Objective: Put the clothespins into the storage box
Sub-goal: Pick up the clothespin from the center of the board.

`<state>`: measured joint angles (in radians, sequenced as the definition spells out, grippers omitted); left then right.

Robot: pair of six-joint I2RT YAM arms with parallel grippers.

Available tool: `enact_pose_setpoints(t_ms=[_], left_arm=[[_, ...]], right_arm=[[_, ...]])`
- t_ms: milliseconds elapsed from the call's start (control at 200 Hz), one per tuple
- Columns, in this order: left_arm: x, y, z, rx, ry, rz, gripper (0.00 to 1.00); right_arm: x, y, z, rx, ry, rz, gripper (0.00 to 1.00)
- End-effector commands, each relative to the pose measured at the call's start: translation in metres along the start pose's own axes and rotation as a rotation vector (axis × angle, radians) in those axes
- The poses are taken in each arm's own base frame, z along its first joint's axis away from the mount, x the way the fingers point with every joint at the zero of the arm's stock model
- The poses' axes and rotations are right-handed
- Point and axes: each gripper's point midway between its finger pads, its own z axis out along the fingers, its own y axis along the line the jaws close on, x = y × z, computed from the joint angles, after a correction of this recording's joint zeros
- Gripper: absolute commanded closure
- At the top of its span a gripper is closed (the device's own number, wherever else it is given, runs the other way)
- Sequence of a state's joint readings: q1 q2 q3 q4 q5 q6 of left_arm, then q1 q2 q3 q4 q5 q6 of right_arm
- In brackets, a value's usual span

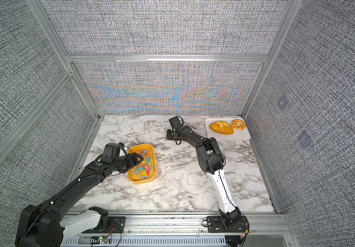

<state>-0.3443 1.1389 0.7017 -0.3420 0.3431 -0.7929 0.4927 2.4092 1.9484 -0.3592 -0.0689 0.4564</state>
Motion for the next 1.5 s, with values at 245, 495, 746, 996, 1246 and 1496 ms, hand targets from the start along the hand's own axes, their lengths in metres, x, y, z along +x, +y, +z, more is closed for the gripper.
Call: enact_pose_setpoints(t_ms=[245, 495, 746, 996, 1246, 1496], left_arm=[[0.000, -0.002, 0.003, 0.019, 0.004, 0.009, 0.20], [0.000, -0.005, 0.006, 0.038, 0.014, 0.005, 0.21], [0.002, -0.005, 0.003, 0.044, 0.010, 0.005, 0.20], [0.004, -0.005, 0.001, 0.049, 0.008, 0.003, 0.20], [0.005, -0.005, -0.003, 0.050, -0.002, 0.005, 0.20], [0.005, -0.004, -0.003, 0.046, -0.001, -0.001, 0.20]], right_arm=[[0.006, 0.012, 0.000, -0.069, 0.005, -0.035, 0.67], [0.020, 0.025, -0.011, -0.109, 0.012, -0.070, 0.66], [0.037, 0.038, -0.016, -0.121, 0.043, -0.113, 0.66], [0.044, 0.040, -0.020, -0.082, 0.050, -0.164, 0.66], [0.024, 0.036, -0.040, -0.007, -0.018, -0.299, 0.66], [0.033, 0.023, -0.026, 0.055, 0.030, -0.441, 0.66]])
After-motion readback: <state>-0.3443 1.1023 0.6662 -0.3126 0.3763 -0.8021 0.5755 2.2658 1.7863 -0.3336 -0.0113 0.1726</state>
